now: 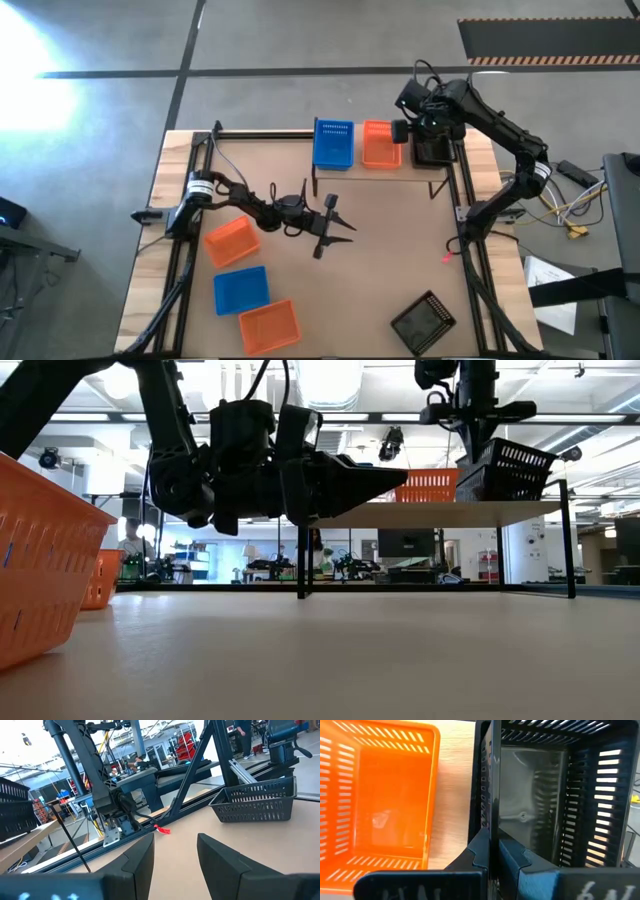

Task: Stack baskets on shelf by color
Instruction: Stack the top black bin on top of the other black bin on the shelf, then stack the bottom orange bin on top of the other orange bin on the shelf

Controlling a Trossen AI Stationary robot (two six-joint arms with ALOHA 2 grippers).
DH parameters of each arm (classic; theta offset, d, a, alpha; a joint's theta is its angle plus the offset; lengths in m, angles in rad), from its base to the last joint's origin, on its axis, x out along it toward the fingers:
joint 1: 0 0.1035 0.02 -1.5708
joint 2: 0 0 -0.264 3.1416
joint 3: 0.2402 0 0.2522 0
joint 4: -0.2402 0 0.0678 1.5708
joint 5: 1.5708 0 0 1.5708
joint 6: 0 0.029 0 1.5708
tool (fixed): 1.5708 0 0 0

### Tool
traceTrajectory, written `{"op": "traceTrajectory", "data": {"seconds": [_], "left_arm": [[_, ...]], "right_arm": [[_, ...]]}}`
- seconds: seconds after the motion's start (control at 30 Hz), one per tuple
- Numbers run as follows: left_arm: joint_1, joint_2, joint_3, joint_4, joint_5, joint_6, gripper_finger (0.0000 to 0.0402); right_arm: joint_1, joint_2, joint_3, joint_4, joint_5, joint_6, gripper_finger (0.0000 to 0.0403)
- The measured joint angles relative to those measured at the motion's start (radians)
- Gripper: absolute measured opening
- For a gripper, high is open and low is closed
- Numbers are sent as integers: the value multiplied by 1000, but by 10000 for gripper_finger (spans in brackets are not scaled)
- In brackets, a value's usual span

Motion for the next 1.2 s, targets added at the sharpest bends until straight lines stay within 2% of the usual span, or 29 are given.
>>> {"op": "traceTrajectory", "data": {"seconds": [0.17, 0.47, 0.63, 0.77, 0.93, 1.0, 1.2], "left_arm": [[0, 0, 0, -3, 0, 0, 134], [0, 0, -3, -3, 0, 0, 134], [0, 0, -3, -3, 0, 0, 134], [0, 0, -3, -1, 0, 0, 134], [3, -2, -3, 1, 0, -40, 134], [7, -3, -3, -4, 0, -50, 134], [8, -4, -3, -5, -1, -51, 134]], "right_arm": [[0, 0, -10, -2, 3, -13, 20], [0, -1, 36, 1, 37, -104, 116], [10, -5, 106, 3, 34, -233, 145], [56, -5, 132, 3, 18, -360, 150], [149, -18, 116, -2, -108, -563, 142], [197, -32, 98, -1, -124, -624, 140], [278, -114, -3, -1, 3, -664, 141]]}}
